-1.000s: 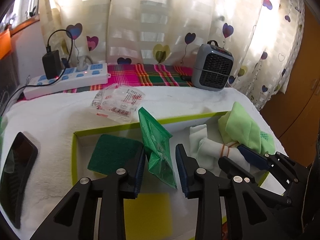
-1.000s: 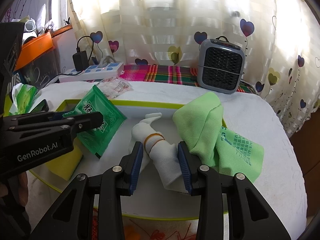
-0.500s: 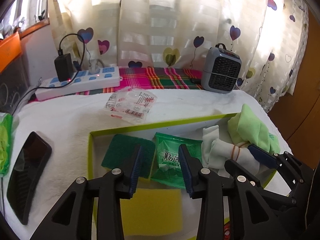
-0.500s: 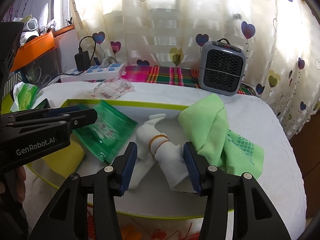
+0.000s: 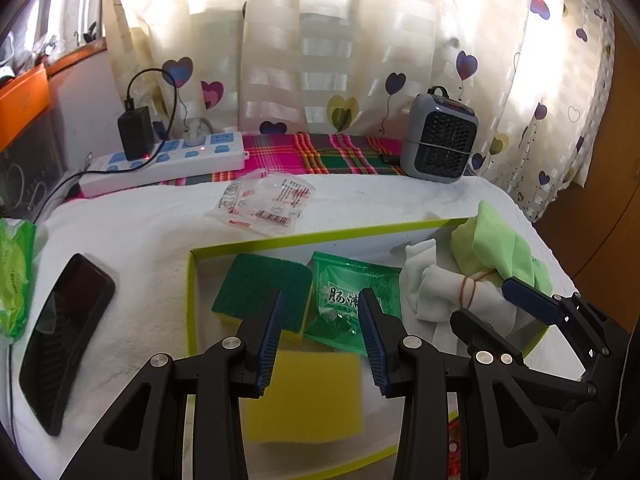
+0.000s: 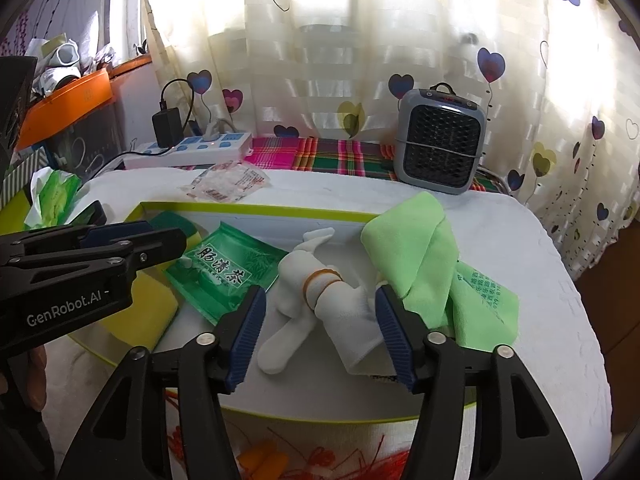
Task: Organize soft objects
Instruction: 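Lower the green packet into the box with the left gripper while the right gripper lowers the socks, then open both grippers and withdraw them toward the remaining socks beside the box, then grasp the tied white socks with the right gripper while the left gripper grasps the clear bag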
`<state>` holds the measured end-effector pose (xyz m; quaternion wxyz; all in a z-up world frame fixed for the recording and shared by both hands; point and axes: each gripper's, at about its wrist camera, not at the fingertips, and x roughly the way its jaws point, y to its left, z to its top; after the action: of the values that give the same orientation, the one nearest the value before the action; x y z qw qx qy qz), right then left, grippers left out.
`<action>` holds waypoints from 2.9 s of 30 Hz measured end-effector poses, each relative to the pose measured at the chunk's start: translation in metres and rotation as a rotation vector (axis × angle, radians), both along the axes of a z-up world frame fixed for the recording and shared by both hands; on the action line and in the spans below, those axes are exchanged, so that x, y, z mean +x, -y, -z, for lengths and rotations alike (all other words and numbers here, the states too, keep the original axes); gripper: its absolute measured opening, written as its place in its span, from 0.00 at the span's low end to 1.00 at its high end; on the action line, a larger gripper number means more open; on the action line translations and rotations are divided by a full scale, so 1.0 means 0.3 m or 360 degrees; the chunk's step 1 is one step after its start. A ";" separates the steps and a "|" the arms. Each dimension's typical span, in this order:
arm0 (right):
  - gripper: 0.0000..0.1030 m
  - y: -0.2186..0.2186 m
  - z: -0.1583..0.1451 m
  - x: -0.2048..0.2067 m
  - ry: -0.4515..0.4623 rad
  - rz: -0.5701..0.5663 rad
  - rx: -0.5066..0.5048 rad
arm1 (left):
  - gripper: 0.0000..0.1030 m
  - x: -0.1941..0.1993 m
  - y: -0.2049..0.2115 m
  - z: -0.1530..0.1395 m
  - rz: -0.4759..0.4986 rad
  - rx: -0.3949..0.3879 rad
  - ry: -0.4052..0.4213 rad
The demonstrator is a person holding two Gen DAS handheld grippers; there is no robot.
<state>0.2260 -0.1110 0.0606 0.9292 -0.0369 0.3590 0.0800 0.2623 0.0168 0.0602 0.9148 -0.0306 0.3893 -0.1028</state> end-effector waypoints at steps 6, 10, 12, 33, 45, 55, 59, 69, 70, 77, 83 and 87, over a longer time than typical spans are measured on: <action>0.59 0.008 -0.011 -0.025 0.0007 0.0008 0.0021 | 0.36 -0.037 -0.003 -0.005 -0.0005 0.0007 0.0000; 0.63 0.012 -0.018 -0.049 0.0009 -0.0018 0.0040 | 0.36 -0.074 -0.007 -0.018 -0.0010 0.0010 0.0017; 0.63 0.021 -0.021 -0.067 0.0014 -0.0025 0.0067 | 0.36 -0.097 -0.009 -0.022 -0.0010 0.0014 0.0018; 0.64 0.056 -0.062 -0.226 0.0079 -0.0102 0.0145 | 0.36 -0.313 0.000 -0.046 0.0006 0.0044 0.0079; 0.64 0.123 -0.071 -0.331 0.0069 -0.0170 0.0234 | 0.36 -0.396 -0.011 -0.032 0.0055 -0.0046 0.0073; 0.64 0.198 -0.030 -0.407 -0.0024 -0.0184 0.0316 | 0.36 -0.445 -0.033 0.007 0.0059 -0.0126 0.0023; 0.64 0.193 -0.024 -0.431 -0.0033 -0.0221 0.0314 | 0.36 -0.452 -0.020 0.040 0.0083 -0.0104 -0.0026; 0.64 0.138 0.028 -0.437 -0.0127 -0.0265 0.0259 | 0.46 -0.465 -0.001 0.097 0.0140 -0.0094 -0.0100; 0.64 0.137 0.034 -0.432 -0.0143 -0.0244 0.0258 | 0.46 -0.464 -0.002 0.100 0.0138 -0.0094 -0.0104; 0.64 0.160 0.049 -0.399 -0.0217 -0.0150 0.0393 | 0.46 -0.459 0.014 0.125 0.0171 -0.0088 -0.0138; 0.64 0.127 0.062 -0.382 -0.0257 -0.0150 0.0372 | 0.46 -0.459 0.035 0.141 0.0207 -0.0065 -0.0163; 0.64 0.108 0.070 -0.377 -0.0266 -0.0168 0.0327 | 0.46 -0.458 0.037 0.145 0.0207 -0.0060 -0.0164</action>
<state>0.1128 -0.1434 0.0396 0.8894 0.0465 0.4226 0.1678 0.1248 0.0058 0.0166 0.8843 -0.0278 0.4350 -0.1676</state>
